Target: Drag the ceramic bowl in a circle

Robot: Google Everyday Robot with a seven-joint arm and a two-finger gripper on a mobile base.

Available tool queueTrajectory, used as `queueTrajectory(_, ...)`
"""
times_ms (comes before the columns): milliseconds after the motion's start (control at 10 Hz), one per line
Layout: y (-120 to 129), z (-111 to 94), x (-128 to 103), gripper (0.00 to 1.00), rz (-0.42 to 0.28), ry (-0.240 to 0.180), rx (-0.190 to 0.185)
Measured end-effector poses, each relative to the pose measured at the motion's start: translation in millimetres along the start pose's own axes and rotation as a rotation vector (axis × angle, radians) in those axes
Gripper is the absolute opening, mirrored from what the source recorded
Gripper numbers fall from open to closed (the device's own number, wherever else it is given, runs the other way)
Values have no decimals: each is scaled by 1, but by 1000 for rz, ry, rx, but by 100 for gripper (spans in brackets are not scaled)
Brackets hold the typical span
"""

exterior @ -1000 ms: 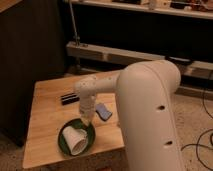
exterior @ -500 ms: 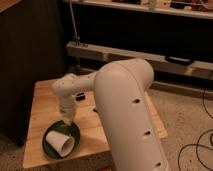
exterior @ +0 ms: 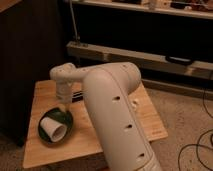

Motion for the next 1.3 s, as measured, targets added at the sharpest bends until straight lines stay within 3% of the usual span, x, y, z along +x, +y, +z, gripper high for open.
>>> queueTrajectory(100,-33,-6,12,0,61,-4,11)
queueTrajectory(300,-75,-14,45,0,153,-12,22)
queueTrajectory(600,-101,-22,116,0,251,-4,40)
queueTrajectory(700,-99,-21,145,0,268,11,41)
queueTrajectory(800,-91,-18,159,0,269,23,43)
queueTrajectory(1100,-41,-1,174,0,227,62,37)
queueTrajectory(1300,3,8,177,0,164,73,30)
